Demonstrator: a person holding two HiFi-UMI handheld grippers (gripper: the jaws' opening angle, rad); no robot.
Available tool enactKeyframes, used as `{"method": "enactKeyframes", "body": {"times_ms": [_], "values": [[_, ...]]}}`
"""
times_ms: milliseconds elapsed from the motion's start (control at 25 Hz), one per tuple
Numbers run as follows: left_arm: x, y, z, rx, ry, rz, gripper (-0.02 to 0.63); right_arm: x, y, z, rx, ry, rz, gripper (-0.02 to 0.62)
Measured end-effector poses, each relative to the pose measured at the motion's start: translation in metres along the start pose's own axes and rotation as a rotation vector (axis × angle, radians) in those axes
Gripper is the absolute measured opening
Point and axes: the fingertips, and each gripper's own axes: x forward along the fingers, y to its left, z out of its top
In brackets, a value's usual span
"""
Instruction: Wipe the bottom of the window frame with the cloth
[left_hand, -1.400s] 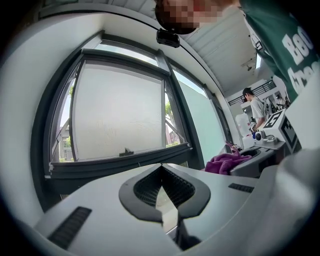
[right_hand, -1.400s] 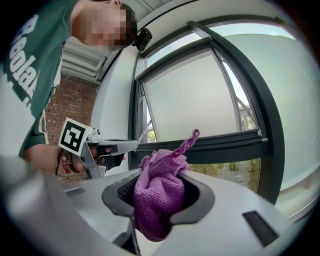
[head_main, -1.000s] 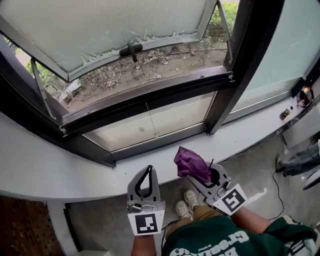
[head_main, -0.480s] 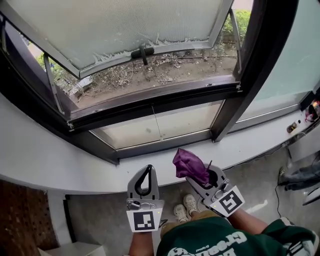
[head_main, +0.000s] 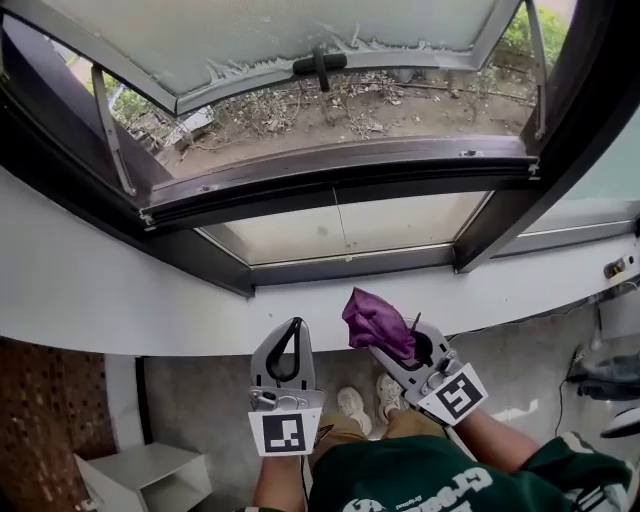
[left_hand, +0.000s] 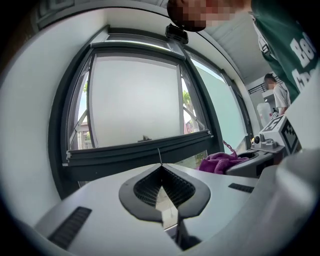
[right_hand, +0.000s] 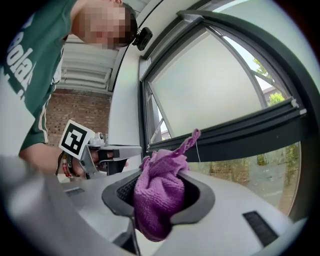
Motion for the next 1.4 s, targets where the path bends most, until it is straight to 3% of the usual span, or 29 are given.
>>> {"method": "enactKeyframes", "body": {"times_ms": [200, 440, 720, 960, 1160, 1400], "values": [[-0.003, 0.046, -0.043, 0.031, 0.063, 0.054, 0.006, 0.051, 0.010, -0.026, 0.037, 0.019, 0.035, 0.150], [0.011, 0.104, -0.124, 0.107, 0.104, -0.001, 0.006, 0.138, 0.021, -0.079, 0.076, 0.022, 0.018, 0.149], [0.028, 0.156, -0.244, 0.070, 0.133, -0.023, 0.006, 0.221, 0.041, -0.187, 0.148, 0.106, 0.028, 0.149], [0.049, 0.171, -0.338, 0.024, 0.165, -0.056, 0.006, 0.274, 0.043, -0.287, 0.193, 0.184, -0.014, 0.150], [0.060, 0.187, -0.408, -0.031, 0.164, -0.029, 0.006, 0.317, 0.052, -0.365, 0.184, 0.211, 0.036, 0.149], [0.059, 0.198, -0.465, -0.058, 0.173, 0.011, 0.006, 0.357, 0.054, -0.451, 0.161, 0.249, 0.067, 0.149]]}}
